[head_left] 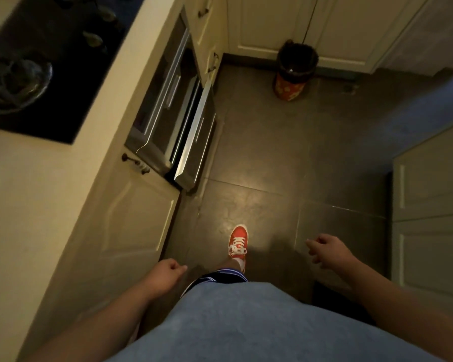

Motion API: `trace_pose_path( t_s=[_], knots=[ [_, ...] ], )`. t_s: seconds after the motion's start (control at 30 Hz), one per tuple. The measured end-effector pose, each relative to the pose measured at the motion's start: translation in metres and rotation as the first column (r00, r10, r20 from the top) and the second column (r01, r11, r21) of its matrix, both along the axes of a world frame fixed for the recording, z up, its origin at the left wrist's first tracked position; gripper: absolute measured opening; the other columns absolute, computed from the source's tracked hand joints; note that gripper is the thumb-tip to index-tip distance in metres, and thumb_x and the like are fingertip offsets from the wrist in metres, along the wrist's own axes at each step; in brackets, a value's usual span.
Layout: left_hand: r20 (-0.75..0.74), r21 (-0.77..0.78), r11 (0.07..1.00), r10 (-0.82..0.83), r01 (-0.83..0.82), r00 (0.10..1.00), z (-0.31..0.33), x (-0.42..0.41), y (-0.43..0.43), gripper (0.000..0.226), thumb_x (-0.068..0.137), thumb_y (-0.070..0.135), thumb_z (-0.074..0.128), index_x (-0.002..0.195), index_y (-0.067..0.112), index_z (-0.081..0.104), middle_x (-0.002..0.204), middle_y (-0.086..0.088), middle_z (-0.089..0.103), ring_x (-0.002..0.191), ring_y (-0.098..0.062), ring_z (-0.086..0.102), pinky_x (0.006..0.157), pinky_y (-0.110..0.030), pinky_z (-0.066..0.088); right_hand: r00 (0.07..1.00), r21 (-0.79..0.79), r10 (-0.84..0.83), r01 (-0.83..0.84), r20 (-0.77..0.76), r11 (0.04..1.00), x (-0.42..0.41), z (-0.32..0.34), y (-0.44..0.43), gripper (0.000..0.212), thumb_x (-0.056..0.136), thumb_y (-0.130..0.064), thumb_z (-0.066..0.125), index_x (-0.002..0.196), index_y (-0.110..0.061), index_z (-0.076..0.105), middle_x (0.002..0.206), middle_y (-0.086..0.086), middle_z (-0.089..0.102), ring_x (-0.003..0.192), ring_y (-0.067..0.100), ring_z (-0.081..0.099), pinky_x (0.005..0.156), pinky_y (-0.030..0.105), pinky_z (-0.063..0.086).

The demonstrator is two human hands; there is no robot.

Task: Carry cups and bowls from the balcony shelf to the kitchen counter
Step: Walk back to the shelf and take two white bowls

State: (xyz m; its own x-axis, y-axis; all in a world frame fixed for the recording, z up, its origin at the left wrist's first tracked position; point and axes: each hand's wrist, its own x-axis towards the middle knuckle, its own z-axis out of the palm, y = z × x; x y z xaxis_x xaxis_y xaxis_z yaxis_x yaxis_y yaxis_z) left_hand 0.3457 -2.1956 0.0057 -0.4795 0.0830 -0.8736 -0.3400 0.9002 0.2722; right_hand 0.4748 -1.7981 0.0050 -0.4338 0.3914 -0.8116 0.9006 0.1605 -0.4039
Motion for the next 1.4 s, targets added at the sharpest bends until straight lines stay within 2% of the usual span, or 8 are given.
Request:
trace_pose_path(
  t_s=[0.2,0.47,0.6,0.73,0.93,1.1,1.17,1.4],
  knots=[
    [-0.026,0.006,0.968,-0.249,0.249,0.968,0.009,-0.114,0.108,0.027,0.096,0.035,0.056,0.098,0.009,0.065,0.093,-0.011,0.069,0.087,-0.024,0.066,0.083,-0.038,0.052,0.963,0.044,-0.264,0.262,0.044,0.964,0.001,0.008,0.070,0.022,0.094,-0.028,0.059,0.087,-0.009,0.065,0.085,0.020,0.068,0.079,0.035,0.067,0.065,0.043,0.055],
    [-0.059,0.129,0.903,-0.406,0.411,0.912,0.025,-0.200,0.323,0.016,0.096,0.036,0.055,0.092,0.023,0.062,0.088,-0.005,0.068,0.079,-0.018,0.065,0.070,-0.033,0.053,0.851,0.083,-0.495,0.488,0.173,0.869,0.040,-0.010,0.165,0.028,0.093,-0.025,0.063,0.076,-0.004,0.061,0.062,0.015,0.062,0.050,0.024,0.056,0.046,0.026,0.043],
    [-0.043,0.208,0.887,-0.413,0.413,0.910,0.031,-0.218,0.438,0.020,0.098,0.031,0.053,0.101,0.014,0.064,0.099,-0.013,0.069,0.093,-0.027,0.067,0.076,-0.033,0.051,0.843,0.075,-0.499,0.495,0.202,0.866,0.037,-0.025,0.227,0.030,0.092,-0.023,0.064,0.069,-0.005,0.057,0.054,0.012,0.055,0.046,0.021,0.050,0.044,0.024,0.037],
    [-0.056,0.211,0.873,-0.438,0.440,0.897,0.044,-0.238,0.517,0.026,0.099,0.029,0.052,0.105,0.006,0.064,0.100,-0.015,0.069,0.089,-0.023,0.066,0.075,-0.031,0.051,0.865,0.052,-0.450,0.450,0.222,0.891,0.017,-0.028,0.300,0.028,0.092,-0.026,0.064,0.072,-0.005,0.061,0.059,0.011,0.057,0.049,0.022,0.053,0.046,0.026,0.039],
    [-0.072,0.060,0.894,-0.439,0.444,0.895,0.045,-0.288,0.559,0.024,0.097,0.033,0.055,0.098,0.011,0.064,0.096,-0.013,0.071,0.088,-0.026,0.067,0.082,-0.041,0.054,0.907,0.039,-0.390,0.389,0.156,0.920,-0.062,-0.027,0.421,0.025,0.092,-0.028,0.062,0.077,-0.009,0.062,0.067,0.011,0.064,0.052,0.023,0.059,0.045,0.025,0.042],
    [-0.029,-0.019,0.892,-0.452,0.452,0.891,0.035,-0.339,0.579,0.018,0.096,0.035,0.054,0.098,0.019,0.061,0.093,-0.005,0.067,0.086,-0.018,0.065,0.074,-0.032,0.053,0.946,0.054,-0.310,0.306,0.098,0.950,-0.161,-0.022,0.511,0.022,0.091,-0.036,0.062,0.081,-0.017,0.062,0.077,0.011,0.069,0.063,0.024,0.066,0.050,0.027,0.047],
    [-0.020,-0.041,0.889,-0.457,0.456,0.889,0.025,-0.368,0.595,0.021,0.096,0.034,0.055,0.097,0.016,0.064,0.092,-0.008,0.069,0.085,-0.022,0.067,0.077,-0.037,0.054,0.953,0.054,-0.292,0.289,0.079,0.956,-0.204,-0.021,0.542,0.021,0.091,-0.036,0.061,0.084,-0.017,0.062,0.080,0.012,0.069,0.066,0.025,0.066,0.052,0.029,0.047],
    [-0.013,-0.045,0.812,-0.583,0.582,0.813,0.007,-0.493,0.687,0.021,0.096,0.036,0.055,0.096,0.018,0.064,0.091,-0.002,0.067,0.085,-0.017,0.065,0.080,-0.034,0.053,0.903,0.072,-0.429,0.426,0.027,0.902,-0.299,0.002,0.608,0.022,0.093,-0.025,0.061,0.089,-0.003,0.065,0.074,0.014,0.066,0.060,0.023,0.061,0.049,0.027,0.044]
  ],
)
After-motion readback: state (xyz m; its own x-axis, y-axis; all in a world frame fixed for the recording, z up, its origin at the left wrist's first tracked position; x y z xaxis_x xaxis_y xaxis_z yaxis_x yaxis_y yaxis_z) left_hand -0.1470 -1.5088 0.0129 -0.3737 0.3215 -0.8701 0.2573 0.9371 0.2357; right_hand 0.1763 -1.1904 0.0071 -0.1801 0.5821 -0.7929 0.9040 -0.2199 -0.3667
